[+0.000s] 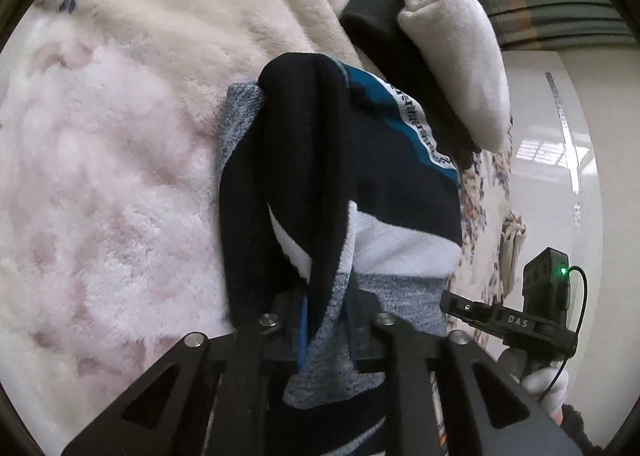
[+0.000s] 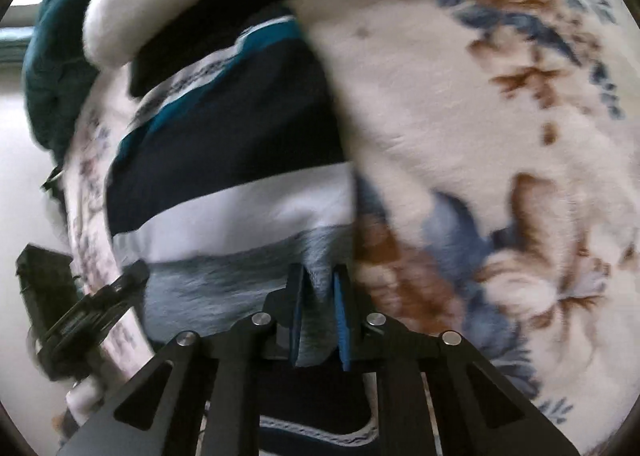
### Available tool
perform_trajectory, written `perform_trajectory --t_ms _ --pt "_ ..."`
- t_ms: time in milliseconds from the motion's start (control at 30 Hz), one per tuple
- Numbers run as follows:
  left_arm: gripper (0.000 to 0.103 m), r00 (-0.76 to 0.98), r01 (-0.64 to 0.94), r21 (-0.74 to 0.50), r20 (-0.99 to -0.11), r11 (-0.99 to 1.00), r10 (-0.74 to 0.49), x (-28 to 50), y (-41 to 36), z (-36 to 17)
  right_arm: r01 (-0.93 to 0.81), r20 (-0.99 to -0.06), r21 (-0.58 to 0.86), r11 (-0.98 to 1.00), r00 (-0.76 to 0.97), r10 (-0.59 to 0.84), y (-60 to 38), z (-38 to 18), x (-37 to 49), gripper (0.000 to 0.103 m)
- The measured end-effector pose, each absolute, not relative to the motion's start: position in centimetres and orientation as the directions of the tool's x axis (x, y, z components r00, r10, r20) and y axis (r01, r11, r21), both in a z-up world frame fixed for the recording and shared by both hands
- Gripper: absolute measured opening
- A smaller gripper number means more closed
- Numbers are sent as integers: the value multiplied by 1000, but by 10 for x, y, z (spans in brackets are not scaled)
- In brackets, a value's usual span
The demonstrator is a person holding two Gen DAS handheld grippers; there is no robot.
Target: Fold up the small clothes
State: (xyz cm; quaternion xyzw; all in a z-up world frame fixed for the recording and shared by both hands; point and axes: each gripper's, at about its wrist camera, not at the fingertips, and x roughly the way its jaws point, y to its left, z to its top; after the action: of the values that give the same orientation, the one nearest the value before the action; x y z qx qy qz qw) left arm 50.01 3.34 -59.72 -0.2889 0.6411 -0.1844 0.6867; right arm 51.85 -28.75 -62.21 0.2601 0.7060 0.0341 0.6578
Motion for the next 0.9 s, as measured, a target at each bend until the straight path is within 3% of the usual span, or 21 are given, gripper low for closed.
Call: perform_trajectory --t_ms 67,133,167,433,700,900 --pt "32 125 -58 -618 -784 784 -609 491 33 -579 332 -897 410 849 -21 442 -289 -614 512 19" --pt "67 140 -9 -615 -781 788 -608 473 35 -559 324 -876 447 834 -29 481 -297 -600 499 43" --pt "69 152 -6 -631 -767 775 -623 459 40 -549 318 -867 464 827 -30 498 -300 -590 485 63" --pt "71 113 -123 -644 -765 755 -634 321 76 -524 342 -801 515 786 -135 583 -328 -561 341 66" --pt "71 -99 -234 -533 -819 813 -565 196 68 -607 476 -732 475 740 -252 632 -319 -618 178 68" --pt "71 -122 -195 -572 -792 797 -599 164 59 -638 513 -672 505 694 -270 689 -299 -666 117 69"
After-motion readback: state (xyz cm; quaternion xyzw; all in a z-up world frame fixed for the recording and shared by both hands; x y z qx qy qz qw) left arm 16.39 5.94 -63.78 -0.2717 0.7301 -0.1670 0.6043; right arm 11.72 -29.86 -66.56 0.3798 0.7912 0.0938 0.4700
